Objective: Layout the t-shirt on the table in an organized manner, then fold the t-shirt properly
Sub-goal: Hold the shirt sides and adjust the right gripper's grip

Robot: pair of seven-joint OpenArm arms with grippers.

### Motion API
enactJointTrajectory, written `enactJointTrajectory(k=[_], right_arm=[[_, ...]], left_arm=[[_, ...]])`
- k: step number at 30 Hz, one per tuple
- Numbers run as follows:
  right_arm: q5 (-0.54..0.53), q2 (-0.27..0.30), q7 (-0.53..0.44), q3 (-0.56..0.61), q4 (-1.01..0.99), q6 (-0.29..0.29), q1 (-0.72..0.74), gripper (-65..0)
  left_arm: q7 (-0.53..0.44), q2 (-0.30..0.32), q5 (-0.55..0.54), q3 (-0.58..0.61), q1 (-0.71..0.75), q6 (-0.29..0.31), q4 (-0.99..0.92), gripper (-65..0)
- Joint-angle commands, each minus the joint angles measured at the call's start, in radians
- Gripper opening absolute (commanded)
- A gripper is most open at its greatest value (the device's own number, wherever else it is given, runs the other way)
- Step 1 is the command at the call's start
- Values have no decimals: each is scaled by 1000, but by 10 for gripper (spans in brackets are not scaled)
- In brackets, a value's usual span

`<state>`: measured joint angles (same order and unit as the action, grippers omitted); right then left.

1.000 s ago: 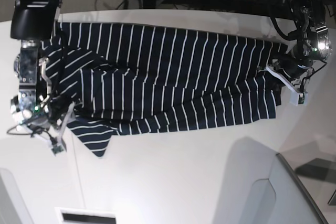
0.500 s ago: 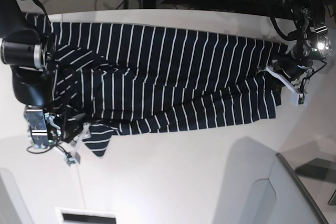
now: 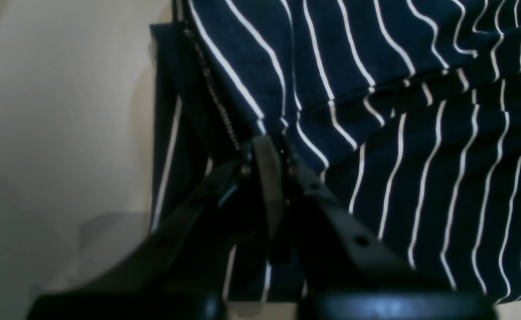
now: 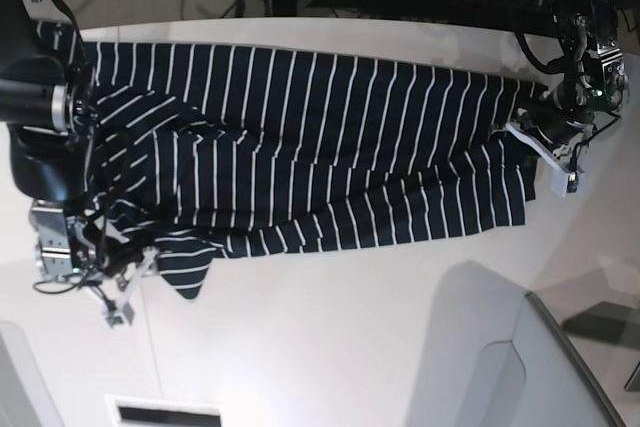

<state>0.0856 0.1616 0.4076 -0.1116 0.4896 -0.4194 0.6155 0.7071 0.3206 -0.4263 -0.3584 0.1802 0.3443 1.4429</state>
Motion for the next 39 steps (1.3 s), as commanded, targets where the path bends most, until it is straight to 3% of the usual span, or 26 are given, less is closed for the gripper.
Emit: enactJointTrajectory(k=[1, 5, 16, 19, 28, 33, 39], right_arm=[[-7, 19, -16, -1, 17, 11, 36, -302], [-7, 31, -19, -1, 8, 133, 30, -297], [-11, 26, -111, -1, -130, 136, 20, -297], [-74, 33, -111, 0, -127, 136, 28, -299], [-122, 36, 18, -1, 51, 135, 48, -300], [-122, 11, 17, -1, 44, 135, 33, -297], [-122, 11, -86, 0, -110, 135, 30, -297]], left_arm=[[-19, 15, -12, -6, -11, 6, 15, -650], [-20, 16, -12, -8, -8, 6, 15, -650], [-20, 15, -12, -8, -12, 6, 12, -650], [-20, 15, -12, -9, -8, 6, 12, -650], [-20, 16, -12, -8, -8, 6, 12, -650], [-20, 16, -12, -8, -12, 6, 12, -650], [-20, 15, -12, -8, -12, 6, 12, -650]])
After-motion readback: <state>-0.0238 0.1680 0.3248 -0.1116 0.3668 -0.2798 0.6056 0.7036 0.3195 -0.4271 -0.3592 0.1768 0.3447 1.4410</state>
